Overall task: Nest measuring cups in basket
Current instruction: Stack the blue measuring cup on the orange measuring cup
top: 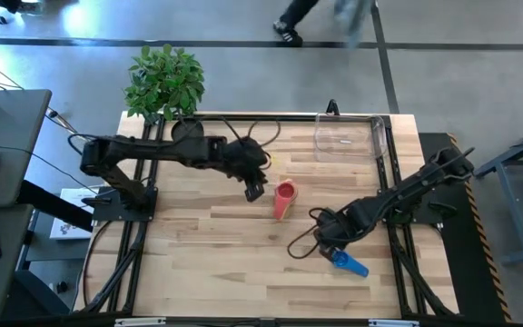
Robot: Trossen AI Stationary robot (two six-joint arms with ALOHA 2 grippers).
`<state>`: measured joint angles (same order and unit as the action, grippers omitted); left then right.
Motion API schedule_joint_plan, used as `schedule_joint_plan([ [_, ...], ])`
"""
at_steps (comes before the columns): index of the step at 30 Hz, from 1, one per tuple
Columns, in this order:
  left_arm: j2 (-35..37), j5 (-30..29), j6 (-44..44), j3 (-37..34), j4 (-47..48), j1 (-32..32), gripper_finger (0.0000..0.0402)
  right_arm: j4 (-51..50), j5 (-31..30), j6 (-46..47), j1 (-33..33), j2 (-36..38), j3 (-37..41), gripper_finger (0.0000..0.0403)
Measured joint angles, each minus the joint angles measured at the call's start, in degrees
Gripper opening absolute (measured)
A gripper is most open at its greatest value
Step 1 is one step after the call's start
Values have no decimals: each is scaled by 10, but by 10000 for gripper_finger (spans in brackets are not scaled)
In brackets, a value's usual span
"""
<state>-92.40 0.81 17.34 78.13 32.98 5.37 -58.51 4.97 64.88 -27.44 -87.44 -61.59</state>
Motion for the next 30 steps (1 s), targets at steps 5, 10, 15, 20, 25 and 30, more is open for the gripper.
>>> schedule_joint_plan([
  [5,19,-3,0,0,0,21,90,52,27,19,-29,-1,50,52],
  [10,21,-3,5,0,0,34,90,63,18,21,-53,-2,64,56],
  [15,21,-3,5,0,0,39,90,68,-16,20,-65,-4,64,73],
  [20,20,-4,5,0,-3,41,90,70,-31,18,-67,-7,64,85],
  [25,20,-8,5,0,-3,41,90,76,-9,-14,-67,-34,64,87],
  [30,20,-15,5,0,-3,41,90,78,11,-33,-67,-64,64,87],
])
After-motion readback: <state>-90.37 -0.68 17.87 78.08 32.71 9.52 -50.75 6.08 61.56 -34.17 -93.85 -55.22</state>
